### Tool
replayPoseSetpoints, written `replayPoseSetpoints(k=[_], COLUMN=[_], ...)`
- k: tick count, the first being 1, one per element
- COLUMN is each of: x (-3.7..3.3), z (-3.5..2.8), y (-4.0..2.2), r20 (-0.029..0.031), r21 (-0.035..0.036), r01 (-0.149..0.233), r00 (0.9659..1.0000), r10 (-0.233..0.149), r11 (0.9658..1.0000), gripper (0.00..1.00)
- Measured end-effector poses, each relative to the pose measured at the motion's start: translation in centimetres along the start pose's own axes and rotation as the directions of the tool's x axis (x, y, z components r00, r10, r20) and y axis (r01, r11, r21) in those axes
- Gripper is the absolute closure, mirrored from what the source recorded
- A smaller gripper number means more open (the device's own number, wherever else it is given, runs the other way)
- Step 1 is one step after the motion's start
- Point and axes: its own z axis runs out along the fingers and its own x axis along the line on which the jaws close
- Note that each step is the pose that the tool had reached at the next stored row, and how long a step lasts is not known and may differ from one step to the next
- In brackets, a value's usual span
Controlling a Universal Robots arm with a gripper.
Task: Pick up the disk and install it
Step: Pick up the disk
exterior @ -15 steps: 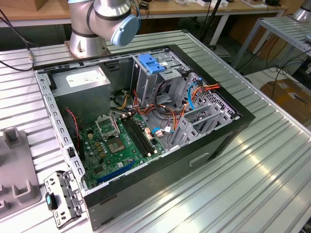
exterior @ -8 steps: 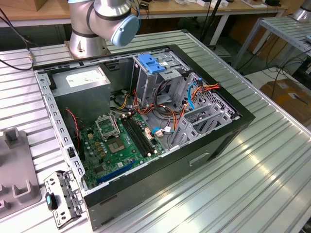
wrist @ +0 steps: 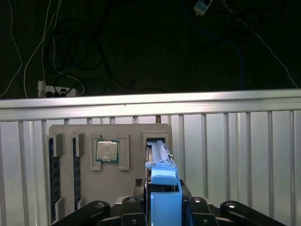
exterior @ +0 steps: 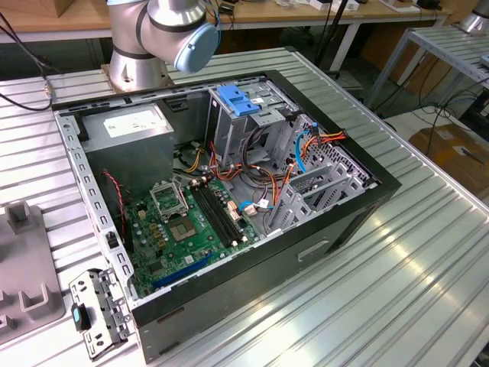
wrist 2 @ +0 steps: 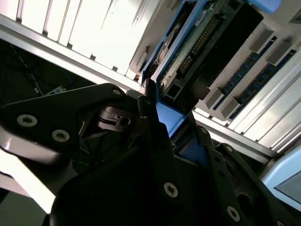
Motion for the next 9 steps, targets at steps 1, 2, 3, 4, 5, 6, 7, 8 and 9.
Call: replayPoseSetpoints(k=[1,2,3,4,5,6,7,8,9], x=[0.0,0.0,0.0,0.0,0.0,0.0,0.0,0.0,0.0], z=[-0.01,-0.02,-0.06,-0.11,-0.15,-0.15,-0.16,-0.19,-0.23], y=[0.0,0.0,0.0,0.0,0.0,0.0,0.0,0.0,0.0], r20=[0.0,0.0,-0.0001,-0.0001,0.0,0.0001,0.0001,0.0,0.0], r21=[0.0,0.0,-0.0001,-0.0002,-0.0001,0.0002,0.0003,0.0001,-0.0001], r01=[0.0,0.0,0.0,0.0,0.0,0.0,0.0,0.0,0.0], r00=[1.0,1.0,1.0,1.0,1.0,1.0,1.0,1.0,1.0], r10=[0.0,0.0,0.0,0.0,0.0,0.0,0.0,0.0,0.0], r11=[1.0,1.0,1.0,1.0,1.0,1.0,1.0,1.0,1.0], gripper=[0.64,0.64,0.64,0.64,0.64,0.64,0.64,0.64,0.64])
